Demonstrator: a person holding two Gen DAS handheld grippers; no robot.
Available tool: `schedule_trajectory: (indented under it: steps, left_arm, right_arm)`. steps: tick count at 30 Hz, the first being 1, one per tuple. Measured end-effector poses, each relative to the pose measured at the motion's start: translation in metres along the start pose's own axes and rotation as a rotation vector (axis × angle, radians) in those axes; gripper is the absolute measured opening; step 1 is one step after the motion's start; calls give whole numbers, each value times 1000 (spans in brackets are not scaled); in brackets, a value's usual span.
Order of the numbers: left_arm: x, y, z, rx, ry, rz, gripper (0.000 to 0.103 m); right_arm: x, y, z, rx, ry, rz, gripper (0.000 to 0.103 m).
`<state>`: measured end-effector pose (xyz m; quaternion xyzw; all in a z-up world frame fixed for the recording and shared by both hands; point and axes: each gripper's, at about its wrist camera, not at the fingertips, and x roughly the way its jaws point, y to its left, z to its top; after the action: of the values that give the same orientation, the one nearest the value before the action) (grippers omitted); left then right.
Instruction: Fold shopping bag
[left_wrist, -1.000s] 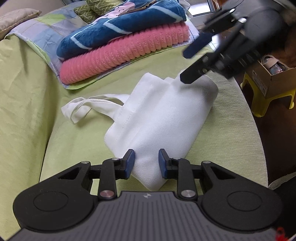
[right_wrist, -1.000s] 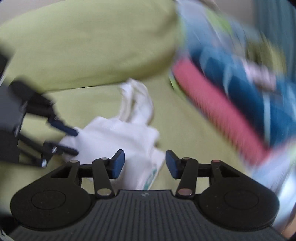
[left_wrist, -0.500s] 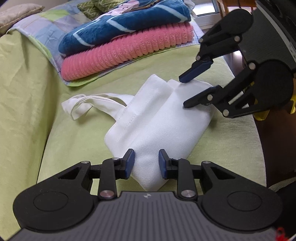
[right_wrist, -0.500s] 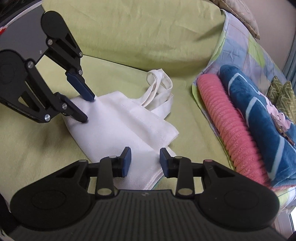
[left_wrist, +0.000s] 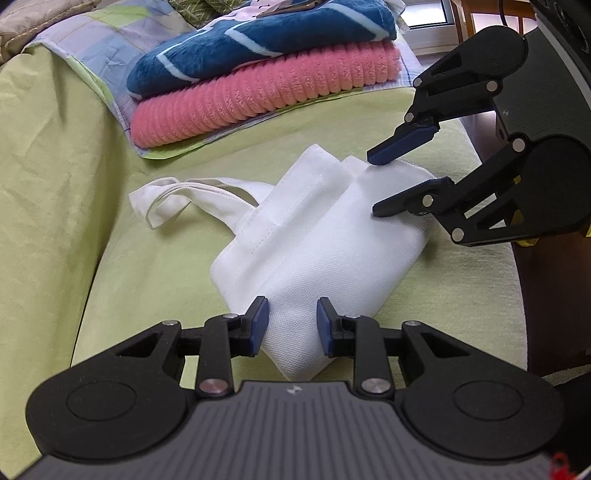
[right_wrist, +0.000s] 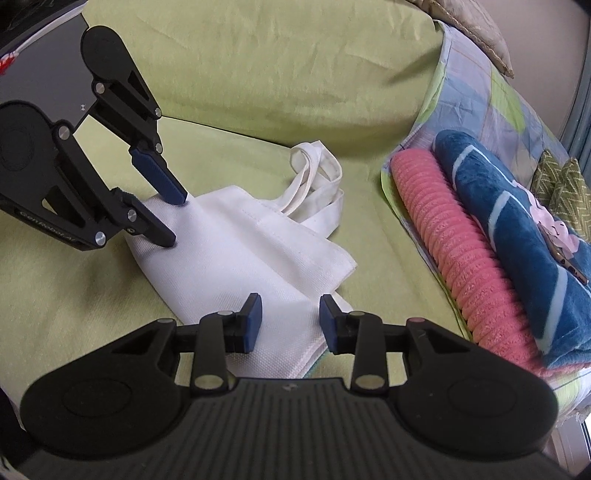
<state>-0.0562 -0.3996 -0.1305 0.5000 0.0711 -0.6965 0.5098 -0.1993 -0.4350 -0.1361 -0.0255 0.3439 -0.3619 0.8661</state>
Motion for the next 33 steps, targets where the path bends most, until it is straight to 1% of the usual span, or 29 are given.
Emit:
schedule_trajectory:
  steps: [9,10,11,12,13,14,17,19,22,25,31,33]
  left_arm:
    - [0,0,0,3,-1,2,33]
    - [-1,-1,-1,12,-3,9,33]
    - [-2,-3,-1,27,-5,20,36]
    - [-4,-6,-3,57,-7,34,37]
    - [-7,-11,-5,100,-9,52,41]
    - [-11,-16,-9,150,-12,75,43]
    - [-21,-33,-25,330,-10,155,46]
    - [-24,-44,-38,439,-1,194,46]
    - [-24,-56,-52,548,6,229,46]
    - [-19,-64,-55,594,9,246,46]
    - [-14,-70,-42,574,-17,233,46]
    - [-14,-71,-42,580,-15,233,46]
  right_arm:
    - [-1,-1,-1,0,-9,6,32]
    - [-2,-2,-2,2,-11,8,32]
    - [-2,-3,-2,3,-12,10,32]
    - [-3,-3,-3,5,-14,13,32]
    - [-3,-4,-3,7,-15,16,32]
    - [-3,-5,-4,11,-18,21,32]
    - [-5,-10,-5,21,-26,38,33]
    - [-5,-12,-5,20,-30,47,33]
    - [-5,-15,-6,28,-31,60,33]
    - [-6,-16,-6,36,-29,67,33]
    - [-7,-16,-5,38,-25,72,33]
    - [-8,-17,-6,38,-25,74,33]
